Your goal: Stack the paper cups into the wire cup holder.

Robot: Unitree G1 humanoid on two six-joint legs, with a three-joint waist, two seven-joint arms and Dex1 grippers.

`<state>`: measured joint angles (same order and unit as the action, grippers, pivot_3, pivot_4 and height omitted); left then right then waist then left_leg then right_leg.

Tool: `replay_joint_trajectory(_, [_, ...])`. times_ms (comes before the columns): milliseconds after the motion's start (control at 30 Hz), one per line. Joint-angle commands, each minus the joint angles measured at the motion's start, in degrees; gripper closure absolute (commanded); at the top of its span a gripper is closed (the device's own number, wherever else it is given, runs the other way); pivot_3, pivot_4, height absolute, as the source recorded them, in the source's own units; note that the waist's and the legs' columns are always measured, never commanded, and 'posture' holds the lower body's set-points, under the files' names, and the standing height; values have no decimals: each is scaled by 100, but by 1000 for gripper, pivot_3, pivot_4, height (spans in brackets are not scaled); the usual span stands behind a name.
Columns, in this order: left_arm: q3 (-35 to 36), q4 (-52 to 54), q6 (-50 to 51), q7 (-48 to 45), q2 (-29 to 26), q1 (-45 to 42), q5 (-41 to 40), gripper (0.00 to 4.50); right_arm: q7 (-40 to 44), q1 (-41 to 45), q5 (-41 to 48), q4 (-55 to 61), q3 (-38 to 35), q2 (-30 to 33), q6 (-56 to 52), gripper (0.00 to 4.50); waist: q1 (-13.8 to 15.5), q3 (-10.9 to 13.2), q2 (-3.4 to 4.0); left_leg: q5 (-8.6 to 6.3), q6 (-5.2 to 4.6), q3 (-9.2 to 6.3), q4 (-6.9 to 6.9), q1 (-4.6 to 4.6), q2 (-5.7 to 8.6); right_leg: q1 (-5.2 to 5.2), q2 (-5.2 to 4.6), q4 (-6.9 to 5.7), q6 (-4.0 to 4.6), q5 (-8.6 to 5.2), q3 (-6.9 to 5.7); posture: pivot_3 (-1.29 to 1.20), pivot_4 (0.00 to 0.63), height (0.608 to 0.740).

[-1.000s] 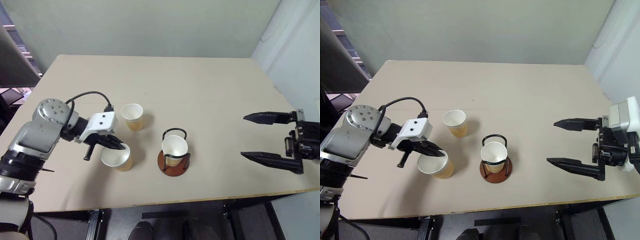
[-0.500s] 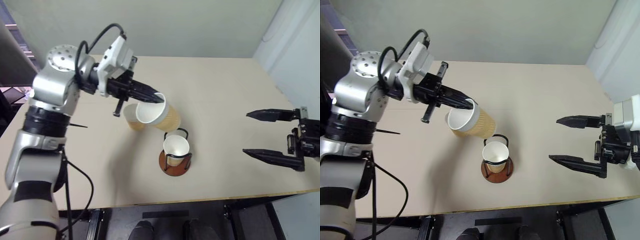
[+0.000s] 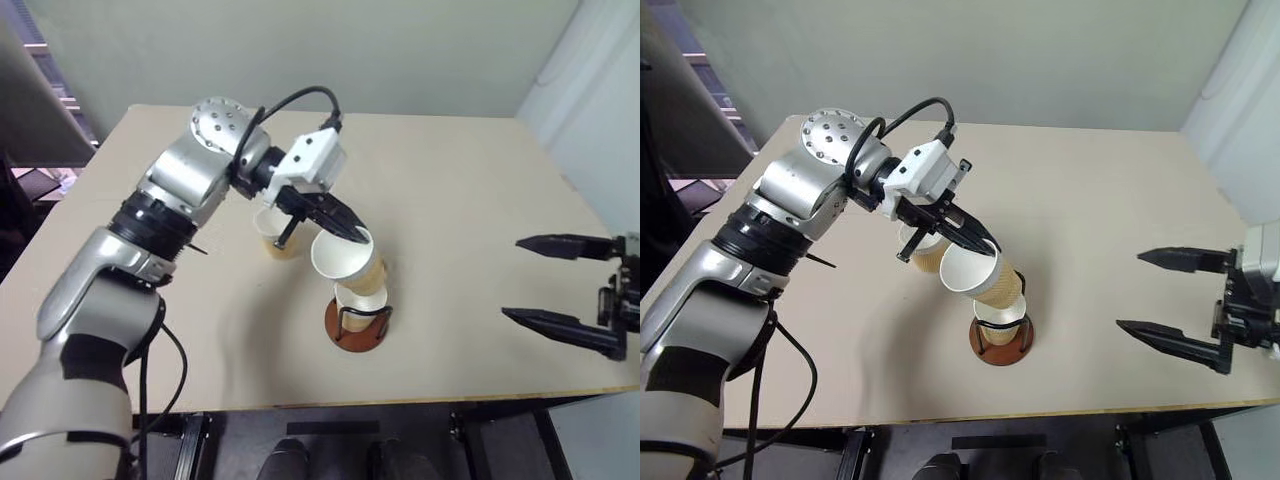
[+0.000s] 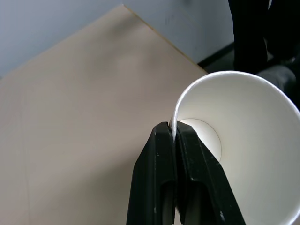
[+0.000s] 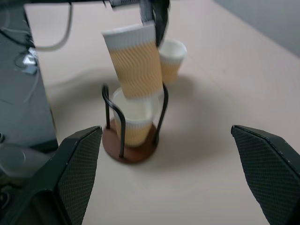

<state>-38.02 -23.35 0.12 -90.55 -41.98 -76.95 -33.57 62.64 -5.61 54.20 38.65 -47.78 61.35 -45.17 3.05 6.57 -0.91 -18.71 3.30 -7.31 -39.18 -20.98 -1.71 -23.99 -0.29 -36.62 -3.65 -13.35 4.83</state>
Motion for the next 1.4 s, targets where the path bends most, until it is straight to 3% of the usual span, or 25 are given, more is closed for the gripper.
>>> replay_joint_trajectory(33, [-338,-115,-423,-195,3,-368,-148,4463,-14,-203,-55,152,-478,-58,39,0,12,0,0,-1,-2,-3,1,1,-1,0,-4,1,-1,-1,1,0,150,740])
replay_joint_trajectory(367, [-1296,-214,-1120,-195,31,-701,-208,4463,-256,-453,58,389,-669,-165,38,0,12,1,-1,-6,-11,25,-8,-1,7,6,-2,0,-9,-4,2,0,150,740])
replay_joint_trajectory(633, [-1494,-262,-1275,-195,202,-692,-153,4463,-337,-423,47,385,-576,-92,79,0,15,1,-1,-7,-13,24,-11,-4,9,8,-2,0,-13,-6,2,0,150,740])
replay_joint_trajectory(733, [-1369,-347,-1165,-195,309,-673,-131,3884,-347,-405,64,377,-566,-66,80,0,16,1,-1,-7,-13,27,-12,-4,45,8,-1,-2,-14,-7,1,0,150,740])
replay_joint_trajectory(900, [-1347,-320,-1182,-195,283,-640,-74,2091,-350,-355,45,336,-497,-26,102,0,16,1,0,-7,-14,21,-13,-4,51,8,-7,-7,-18,-9,2,0,150,740])
replay_joint_trajectory(1100, [-637,-745,-1182,-195,702,-502,403,17,-348,-176,-25,229,-188,29,221,0,19,1,0,-10,-19,16,-29,-7,57,12,-9,-12,-22,-11,2,0,150,740])
replay_joint_trajectory(1233, [266,-1267,-852,-174,778,-510,687,17,-294,55,-98,41,153,127,352,0,16,1,0,-15,-27,19,-47,-10,59,14,-10,-15,-28,-12,2,0,150,740])
replay_joint_trajectory(1400, [1012,-2373,-842,79,332,-512,1502,17,-203,300,-251,-197,514,219,521,0,-32,1,11,-15,-27,15,-45,-3,54,12,-10,-18,-32,-14,4,0,150,740])
